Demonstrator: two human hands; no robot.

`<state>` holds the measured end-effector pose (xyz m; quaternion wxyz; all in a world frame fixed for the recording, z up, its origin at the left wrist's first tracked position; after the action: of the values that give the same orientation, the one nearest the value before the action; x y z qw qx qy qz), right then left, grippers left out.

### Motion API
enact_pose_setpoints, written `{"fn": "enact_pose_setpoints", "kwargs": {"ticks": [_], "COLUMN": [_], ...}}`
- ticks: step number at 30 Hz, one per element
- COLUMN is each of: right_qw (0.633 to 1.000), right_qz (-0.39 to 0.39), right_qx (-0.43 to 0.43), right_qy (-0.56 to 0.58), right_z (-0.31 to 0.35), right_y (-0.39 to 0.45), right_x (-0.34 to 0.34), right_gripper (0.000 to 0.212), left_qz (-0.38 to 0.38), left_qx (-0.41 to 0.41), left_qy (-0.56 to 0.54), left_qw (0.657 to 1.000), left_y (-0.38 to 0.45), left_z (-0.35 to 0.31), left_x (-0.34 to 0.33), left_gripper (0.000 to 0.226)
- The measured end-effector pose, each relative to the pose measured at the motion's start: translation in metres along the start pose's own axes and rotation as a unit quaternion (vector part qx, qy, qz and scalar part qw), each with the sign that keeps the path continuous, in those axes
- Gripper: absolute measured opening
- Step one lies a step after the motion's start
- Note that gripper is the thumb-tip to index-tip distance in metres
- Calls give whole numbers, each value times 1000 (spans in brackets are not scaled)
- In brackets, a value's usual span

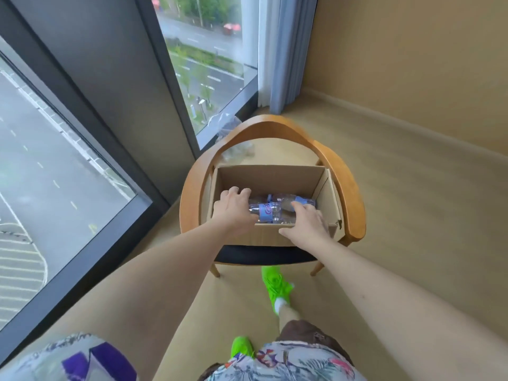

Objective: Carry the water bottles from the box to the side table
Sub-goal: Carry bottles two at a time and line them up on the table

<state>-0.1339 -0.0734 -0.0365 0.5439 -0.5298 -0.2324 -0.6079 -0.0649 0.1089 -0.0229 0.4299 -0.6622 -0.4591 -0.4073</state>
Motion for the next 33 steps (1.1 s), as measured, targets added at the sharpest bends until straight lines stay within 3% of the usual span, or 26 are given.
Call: {"fn": "enact_pose_setpoints", "kwargs": {"ticks": [6,12,20,25,28,33], "right_qw": [995,981,969,978,961,937], "right_qz": [95,188,244,199,208,221], "right_qx": [-29,-53,-39,55,144,197], "right_qy": [1,8,15,-42,-109,-184], "right_z": [-24,-43,-36,-9,6,17], "right_y": [93,149,186,211,219,226], "right_x": [-36,-70,-122,-151,-175,-203], "right_gripper": [80,78,75,75,71,85], "left_qz": [65,132,192,236,264,233], "left_qx": [65,107,135,107,83,61], "left_qy": [8,5,-1,73,94,92], "left_qw": [996,985,972,963,956,966], "left_y": [67,122,138,148,149,149], "left_z": [13,11,29,64,79,90], "left_x": [-45,-84,-147,-173,-190,-207], "left_gripper": [63,66,67,64,51,41]}}
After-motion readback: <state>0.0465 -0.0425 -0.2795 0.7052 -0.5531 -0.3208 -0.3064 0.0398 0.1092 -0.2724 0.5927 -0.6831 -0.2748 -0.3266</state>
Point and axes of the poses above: each hand's wrist, its own y-axis towards the middle knuckle, its own x-axis out of the back of the hand, z = x × y, the point moved 6 cm from there along y, towards the middle knuckle, and after that the axes turned 6 degrees about -z, right-handed, at the moved point
